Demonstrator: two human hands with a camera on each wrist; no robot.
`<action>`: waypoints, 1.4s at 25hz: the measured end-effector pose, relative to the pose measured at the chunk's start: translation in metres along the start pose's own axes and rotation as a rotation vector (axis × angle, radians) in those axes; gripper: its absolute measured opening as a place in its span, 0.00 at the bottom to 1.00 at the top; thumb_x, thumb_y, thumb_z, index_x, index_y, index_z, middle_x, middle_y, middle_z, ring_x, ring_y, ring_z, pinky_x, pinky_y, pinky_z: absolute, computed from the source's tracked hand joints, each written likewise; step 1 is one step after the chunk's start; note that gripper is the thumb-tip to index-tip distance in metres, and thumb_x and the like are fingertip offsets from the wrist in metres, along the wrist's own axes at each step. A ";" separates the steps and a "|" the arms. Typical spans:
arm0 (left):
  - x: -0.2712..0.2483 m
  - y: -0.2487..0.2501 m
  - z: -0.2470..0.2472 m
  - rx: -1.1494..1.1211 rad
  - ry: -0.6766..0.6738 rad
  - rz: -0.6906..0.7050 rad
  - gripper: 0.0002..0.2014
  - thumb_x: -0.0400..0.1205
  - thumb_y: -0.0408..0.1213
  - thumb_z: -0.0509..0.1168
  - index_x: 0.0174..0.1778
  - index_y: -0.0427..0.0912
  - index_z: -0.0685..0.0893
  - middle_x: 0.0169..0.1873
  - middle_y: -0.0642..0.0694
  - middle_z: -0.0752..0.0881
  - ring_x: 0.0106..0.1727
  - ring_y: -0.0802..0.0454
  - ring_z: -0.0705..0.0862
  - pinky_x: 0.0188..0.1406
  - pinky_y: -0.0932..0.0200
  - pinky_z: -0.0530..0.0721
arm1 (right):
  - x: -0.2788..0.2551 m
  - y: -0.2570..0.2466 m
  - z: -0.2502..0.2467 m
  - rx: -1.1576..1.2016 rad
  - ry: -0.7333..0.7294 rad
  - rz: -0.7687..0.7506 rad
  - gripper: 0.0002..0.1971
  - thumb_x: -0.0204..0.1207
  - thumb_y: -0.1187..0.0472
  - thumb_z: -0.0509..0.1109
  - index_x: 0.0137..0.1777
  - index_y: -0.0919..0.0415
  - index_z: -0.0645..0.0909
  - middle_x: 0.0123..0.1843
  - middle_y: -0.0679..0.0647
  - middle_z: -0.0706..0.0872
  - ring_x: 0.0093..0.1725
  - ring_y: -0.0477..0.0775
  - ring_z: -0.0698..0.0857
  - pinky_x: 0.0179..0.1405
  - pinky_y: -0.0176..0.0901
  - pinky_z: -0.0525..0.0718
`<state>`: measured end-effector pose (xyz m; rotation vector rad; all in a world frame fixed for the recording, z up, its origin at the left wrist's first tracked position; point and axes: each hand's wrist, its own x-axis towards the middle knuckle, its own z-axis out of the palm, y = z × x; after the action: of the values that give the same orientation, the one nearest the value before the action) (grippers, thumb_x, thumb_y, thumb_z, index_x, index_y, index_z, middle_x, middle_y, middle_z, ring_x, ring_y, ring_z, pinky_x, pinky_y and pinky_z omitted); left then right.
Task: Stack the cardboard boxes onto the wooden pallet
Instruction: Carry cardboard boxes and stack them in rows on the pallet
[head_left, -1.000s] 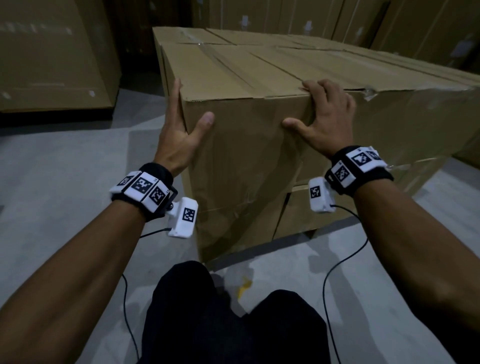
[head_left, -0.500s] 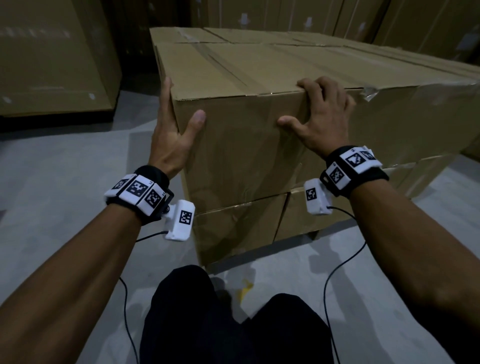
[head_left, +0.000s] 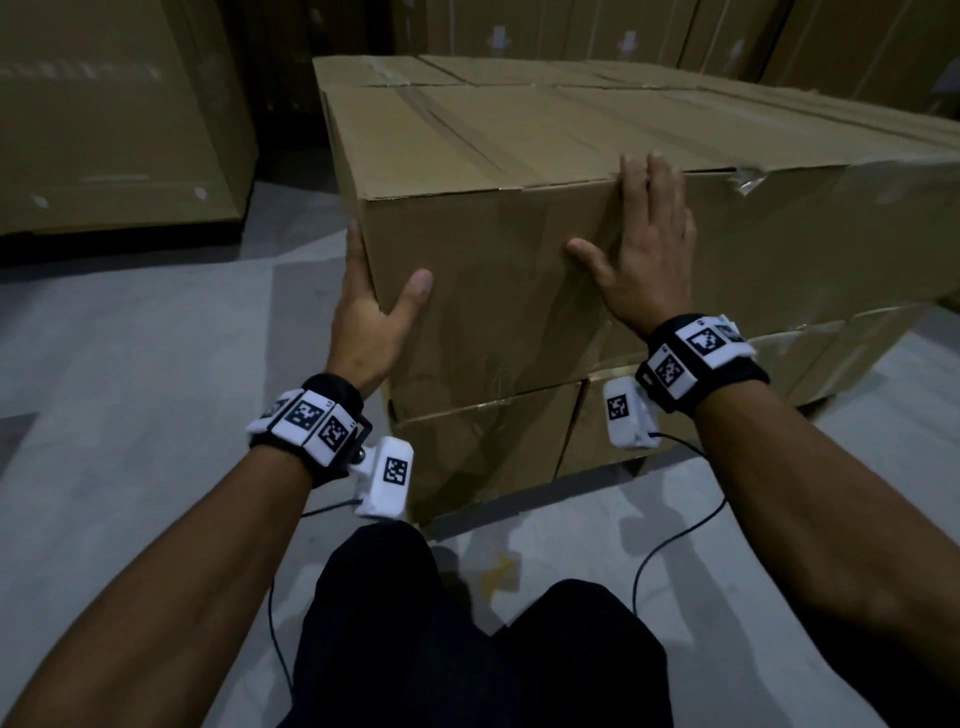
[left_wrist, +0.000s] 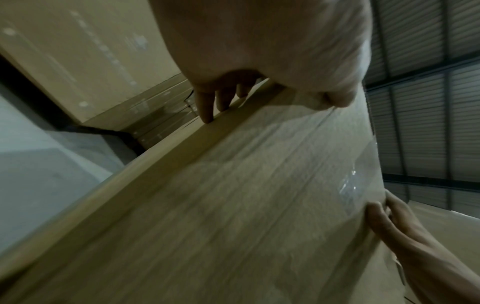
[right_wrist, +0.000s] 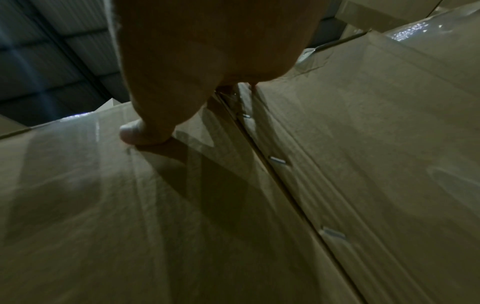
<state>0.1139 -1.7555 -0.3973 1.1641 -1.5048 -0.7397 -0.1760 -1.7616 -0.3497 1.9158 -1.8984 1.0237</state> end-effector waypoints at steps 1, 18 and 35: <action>-0.012 -0.007 0.005 -0.024 0.001 -0.027 0.42 0.77 0.66 0.66 0.84 0.64 0.53 0.77 0.52 0.74 0.73 0.52 0.77 0.73 0.42 0.78 | -0.012 -0.001 0.006 0.030 0.025 0.024 0.45 0.80 0.37 0.66 0.89 0.52 0.47 0.90 0.60 0.46 0.88 0.62 0.47 0.83 0.63 0.50; -0.067 -0.074 0.063 -0.271 0.255 -0.418 0.44 0.74 0.47 0.79 0.83 0.53 0.62 0.67 0.50 0.82 0.66 0.51 0.82 0.69 0.49 0.81 | -0.131 0.043 0.122 0.547 -0.119 0.642 0.12 0.84 0.63 0.66 0.66 0.63 0.78 0.51 0.59 0.84 0.52 0.57 0.82 0.55 0.48 0.80; -0.070 -0.080 0.076 -0.225 0.366 -0.409 0.41 0.75 0.49 0.78 0.83 0.51 0.66 0.68 0.50 0.83 0.66 0.53 0.81 0.66 0.58 0.79 | -0.127 0.041 0.131 0.579 -0.038 0.718 0.20 0.77 0.67 0.75 0.65 0.59 0.73 0.51 0.58 0.82 0.47 0.56 0.82 0.57 0.54 0.84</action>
<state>0.0628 -1.7260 -0.5144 1.3631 -0.8666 -0.8858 -0.1632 -1.7505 -0.5362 1.4722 -2.5988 1.9200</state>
